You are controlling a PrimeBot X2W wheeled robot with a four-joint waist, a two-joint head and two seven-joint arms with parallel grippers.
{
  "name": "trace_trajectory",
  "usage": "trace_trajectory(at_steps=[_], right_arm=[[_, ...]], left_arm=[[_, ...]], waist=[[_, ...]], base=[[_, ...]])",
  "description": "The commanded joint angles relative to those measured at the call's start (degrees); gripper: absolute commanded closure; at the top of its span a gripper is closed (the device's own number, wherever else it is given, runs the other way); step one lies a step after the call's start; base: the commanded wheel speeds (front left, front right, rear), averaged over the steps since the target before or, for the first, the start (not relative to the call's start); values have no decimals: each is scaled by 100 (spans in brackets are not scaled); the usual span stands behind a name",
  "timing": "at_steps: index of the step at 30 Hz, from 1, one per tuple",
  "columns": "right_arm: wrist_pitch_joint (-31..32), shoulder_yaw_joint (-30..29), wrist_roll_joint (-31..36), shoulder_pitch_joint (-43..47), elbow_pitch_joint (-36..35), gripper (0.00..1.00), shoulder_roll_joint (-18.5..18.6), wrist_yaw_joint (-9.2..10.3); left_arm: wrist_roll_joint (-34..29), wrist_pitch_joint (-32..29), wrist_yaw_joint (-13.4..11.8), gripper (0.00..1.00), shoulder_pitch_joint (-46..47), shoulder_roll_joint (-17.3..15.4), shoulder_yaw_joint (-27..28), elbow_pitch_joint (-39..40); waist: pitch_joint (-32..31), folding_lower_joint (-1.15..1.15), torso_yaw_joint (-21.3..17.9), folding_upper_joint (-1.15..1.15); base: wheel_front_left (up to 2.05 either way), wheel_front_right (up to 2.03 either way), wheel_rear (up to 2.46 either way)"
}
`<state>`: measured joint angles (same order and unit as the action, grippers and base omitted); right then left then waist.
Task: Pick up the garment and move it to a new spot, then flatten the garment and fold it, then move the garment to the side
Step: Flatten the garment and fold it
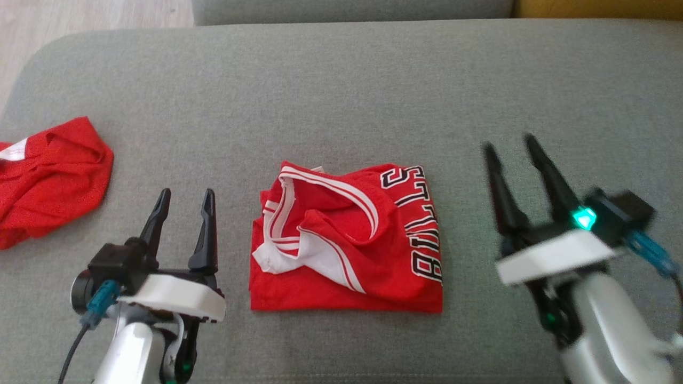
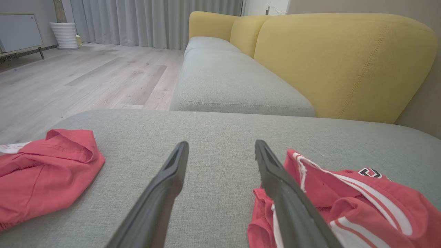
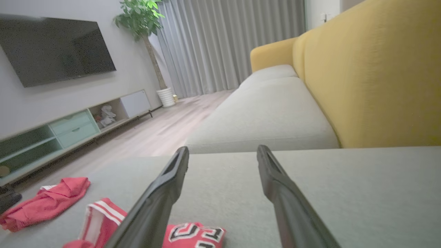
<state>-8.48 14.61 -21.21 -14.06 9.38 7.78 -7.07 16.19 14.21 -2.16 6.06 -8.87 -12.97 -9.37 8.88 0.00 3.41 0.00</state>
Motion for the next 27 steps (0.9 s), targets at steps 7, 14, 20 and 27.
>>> trace_trajectory(at_steps=[7, 14, 20, 27], right_arm=[[584, -809, 721, 1084, -1302, 0, -186, -42], [849, -993, 923, 1528, -1786, 0, -318, -42], [950, -1050, 968, 1603, -1910, 0, -371, -42], [1000, -1055, 995, 1620, -1890, 0, -395, -42]], left_arm=[[-86, -41, -98, 0, -70, -214, 188, 336], [-92, -123, -140, 0, -169, -281, 157, 432], [-62, -142, -167, 0, -190, -303, 140, 454], [-44, -135, -184, 0, -172, -313, 120, 463]], waist=[[-126, 0, -85, 0], [-149, 0, -103, 0], [-139, 0, -115, 0], [-118, 0, -106, 0]], base=[[0, 0, 0], [0, 0, 0], [0, 0, 0], [0, 0, 0]])
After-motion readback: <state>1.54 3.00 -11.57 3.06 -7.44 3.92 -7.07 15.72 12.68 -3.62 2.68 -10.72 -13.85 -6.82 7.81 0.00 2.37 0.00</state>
